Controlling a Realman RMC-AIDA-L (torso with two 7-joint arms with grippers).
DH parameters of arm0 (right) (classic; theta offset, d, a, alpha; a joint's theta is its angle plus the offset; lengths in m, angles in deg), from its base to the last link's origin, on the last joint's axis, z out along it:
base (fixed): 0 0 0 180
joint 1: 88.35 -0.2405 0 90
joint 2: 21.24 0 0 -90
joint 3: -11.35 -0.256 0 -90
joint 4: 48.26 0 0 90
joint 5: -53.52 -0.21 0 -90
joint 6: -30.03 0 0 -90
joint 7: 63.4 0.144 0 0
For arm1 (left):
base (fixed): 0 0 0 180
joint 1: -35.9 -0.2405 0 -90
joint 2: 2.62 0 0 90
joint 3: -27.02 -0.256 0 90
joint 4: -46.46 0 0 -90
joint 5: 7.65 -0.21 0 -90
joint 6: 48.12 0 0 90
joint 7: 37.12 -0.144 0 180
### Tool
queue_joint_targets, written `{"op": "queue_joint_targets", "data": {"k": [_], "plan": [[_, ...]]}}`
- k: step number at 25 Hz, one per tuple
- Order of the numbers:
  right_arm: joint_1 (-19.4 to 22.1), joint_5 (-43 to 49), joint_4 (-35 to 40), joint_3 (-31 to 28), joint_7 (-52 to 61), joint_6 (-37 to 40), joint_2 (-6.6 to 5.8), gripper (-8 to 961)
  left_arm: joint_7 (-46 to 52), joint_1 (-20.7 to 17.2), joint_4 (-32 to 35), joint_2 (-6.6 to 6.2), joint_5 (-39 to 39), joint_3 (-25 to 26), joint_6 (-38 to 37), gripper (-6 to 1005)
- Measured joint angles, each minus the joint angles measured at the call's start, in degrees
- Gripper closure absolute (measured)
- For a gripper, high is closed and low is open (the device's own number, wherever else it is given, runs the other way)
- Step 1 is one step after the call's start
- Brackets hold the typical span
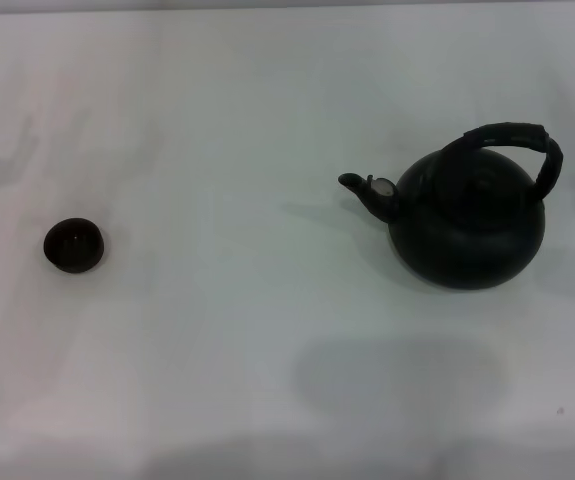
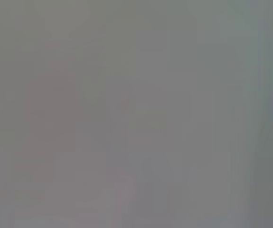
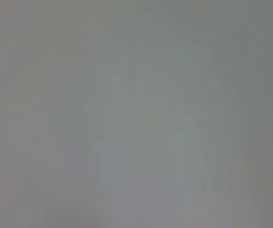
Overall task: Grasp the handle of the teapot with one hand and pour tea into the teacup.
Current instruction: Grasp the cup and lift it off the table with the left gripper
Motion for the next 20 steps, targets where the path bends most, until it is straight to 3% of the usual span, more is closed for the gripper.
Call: {"op": "queue_joint_targets", "data": {"k": [11,20], "plan": [[1.51,0.39,-0.8,-1.65,-0.35,-0.63,-0.2,133,-0.09,1.11,-5.95,0.1,-0.47,-0.54,3.21,122],[1.86,0.6,-0.91,-1.53,-0.51,-1.9,-0.16,137,-0.09,0.78,-6.16,0.1,-0.86,-0.52,4.19,121]]}}
